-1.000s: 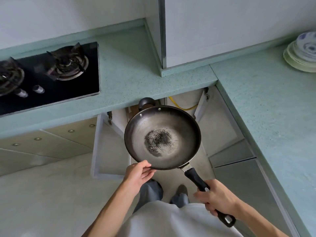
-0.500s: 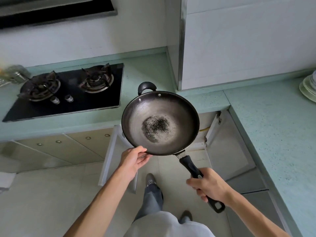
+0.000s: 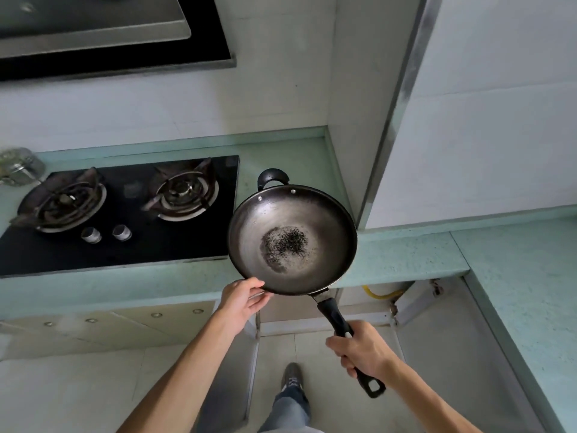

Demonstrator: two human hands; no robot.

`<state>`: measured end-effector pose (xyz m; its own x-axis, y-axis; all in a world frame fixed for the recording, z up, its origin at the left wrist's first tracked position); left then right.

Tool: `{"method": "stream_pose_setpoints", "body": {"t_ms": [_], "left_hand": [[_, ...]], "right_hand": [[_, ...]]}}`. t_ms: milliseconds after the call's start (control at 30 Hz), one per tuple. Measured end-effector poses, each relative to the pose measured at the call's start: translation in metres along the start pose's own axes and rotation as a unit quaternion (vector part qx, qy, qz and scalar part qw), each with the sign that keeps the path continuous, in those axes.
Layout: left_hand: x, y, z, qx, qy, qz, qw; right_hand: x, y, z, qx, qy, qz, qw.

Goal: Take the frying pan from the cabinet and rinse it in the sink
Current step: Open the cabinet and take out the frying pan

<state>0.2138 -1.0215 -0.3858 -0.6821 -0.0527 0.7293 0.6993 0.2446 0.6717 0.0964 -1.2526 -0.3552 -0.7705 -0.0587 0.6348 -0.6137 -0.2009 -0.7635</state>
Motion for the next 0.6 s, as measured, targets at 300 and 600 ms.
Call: {"method": "stream_pose_setpoints", "body": {"t_ms": [300,600], "left_hand": [[-0.101,0.066,-0.017,-0.021,-0.026,0.033,0.999],[-0.134,0.082,-0.029,-0.033,-0.06,0.063,0.996]], "right_hand": [[-0.099,-0.045,0.001,-0.009,0.023,-0.011,1.0],[-0.132,-0.052,0.009,0.034,0.031,-0.008,0.999]]}}
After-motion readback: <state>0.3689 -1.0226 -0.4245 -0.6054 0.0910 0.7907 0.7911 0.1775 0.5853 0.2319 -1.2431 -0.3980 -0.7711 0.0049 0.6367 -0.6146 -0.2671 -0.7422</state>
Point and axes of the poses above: each hand's wrist, its own x-axis away from the middle knuckle, its own z-axis out of the back of the hand, y = z × x, the point moved 2 cm from there along -x, towards the middle knuckle, and after that the axes turned 5 degrees about -x, right-handed, at the moved point
